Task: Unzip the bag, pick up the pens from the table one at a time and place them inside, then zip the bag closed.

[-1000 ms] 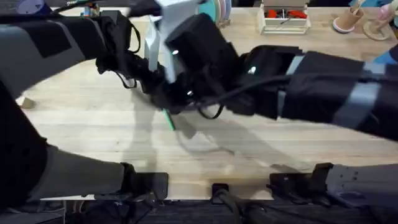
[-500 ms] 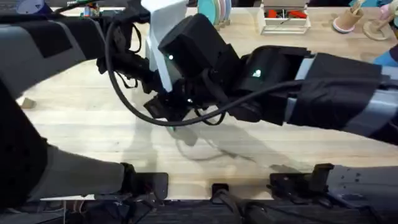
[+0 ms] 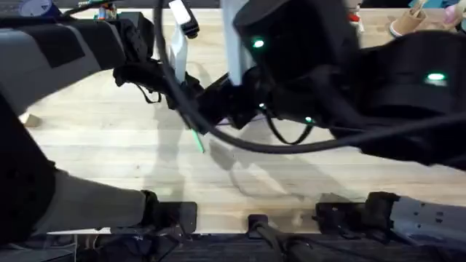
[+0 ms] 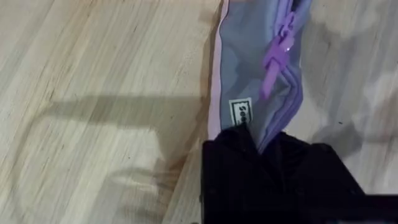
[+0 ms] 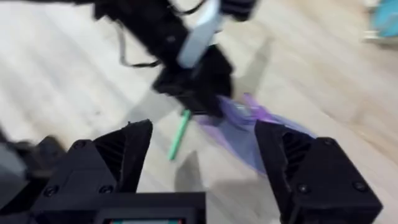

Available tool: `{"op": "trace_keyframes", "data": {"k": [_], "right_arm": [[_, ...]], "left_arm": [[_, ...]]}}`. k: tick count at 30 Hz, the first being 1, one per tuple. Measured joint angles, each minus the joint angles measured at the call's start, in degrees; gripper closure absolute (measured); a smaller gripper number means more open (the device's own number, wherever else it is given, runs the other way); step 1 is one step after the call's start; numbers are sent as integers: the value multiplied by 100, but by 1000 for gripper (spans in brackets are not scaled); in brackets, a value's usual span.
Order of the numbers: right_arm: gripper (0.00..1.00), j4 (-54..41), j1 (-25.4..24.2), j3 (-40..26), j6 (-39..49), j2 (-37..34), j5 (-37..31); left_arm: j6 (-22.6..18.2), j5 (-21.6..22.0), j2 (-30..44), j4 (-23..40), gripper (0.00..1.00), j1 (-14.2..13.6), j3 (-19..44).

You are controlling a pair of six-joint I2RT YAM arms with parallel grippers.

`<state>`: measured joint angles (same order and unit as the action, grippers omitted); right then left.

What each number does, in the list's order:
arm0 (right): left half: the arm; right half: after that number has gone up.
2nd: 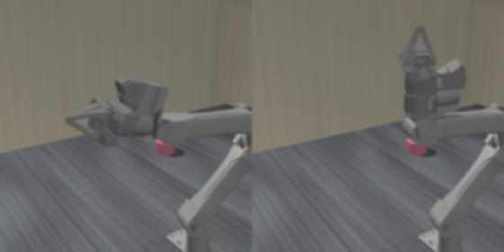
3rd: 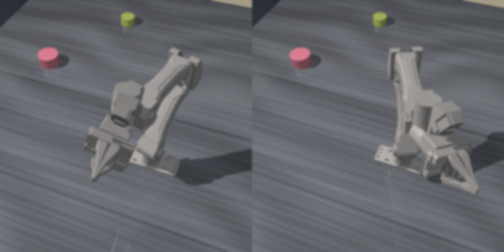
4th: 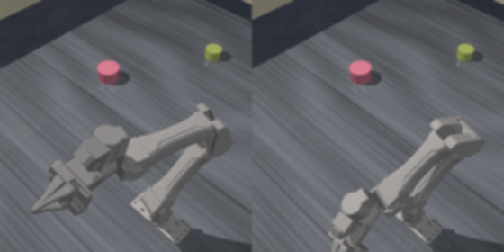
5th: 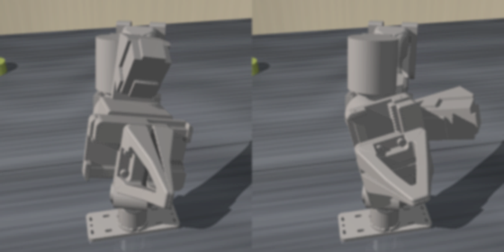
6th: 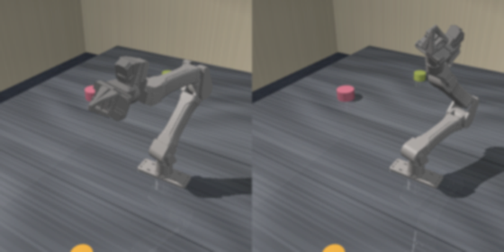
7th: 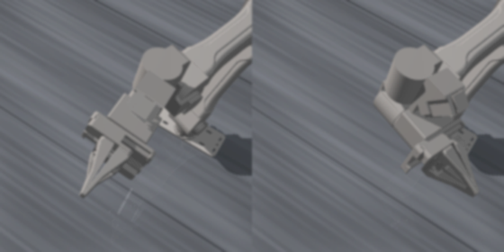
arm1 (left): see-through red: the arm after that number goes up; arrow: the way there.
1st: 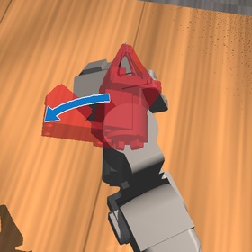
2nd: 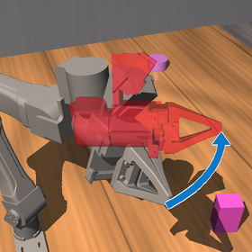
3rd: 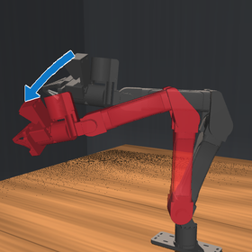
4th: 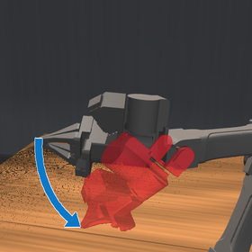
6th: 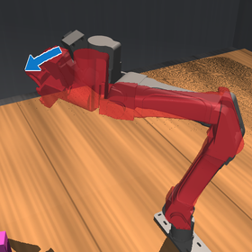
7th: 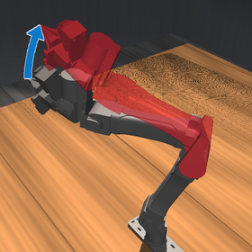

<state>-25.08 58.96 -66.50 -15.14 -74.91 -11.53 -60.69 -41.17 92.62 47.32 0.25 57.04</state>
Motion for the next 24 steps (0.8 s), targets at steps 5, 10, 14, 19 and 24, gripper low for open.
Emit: {"op": "trace_keyframes", "data": {"k": [5,10,14,19,24], "right_arm": [[6,-225,-112,0,2,257,-653],[5,-300,-464,0,30,329,-654],[5,-378,-1066,0,305,332,338],[6,-387,-2040,0,631,332,2151],[6,-369,-2697,0,753,332,2787]], "left_arm": [[0,-22,0,-1,960,0,0],[0,-49,0,-1,960,0,0],[-1,-122,2,-3,960,0,0],[0,-166,0,-3,959,0,0],[-2,-168,0,-3,960,0,0]]}}
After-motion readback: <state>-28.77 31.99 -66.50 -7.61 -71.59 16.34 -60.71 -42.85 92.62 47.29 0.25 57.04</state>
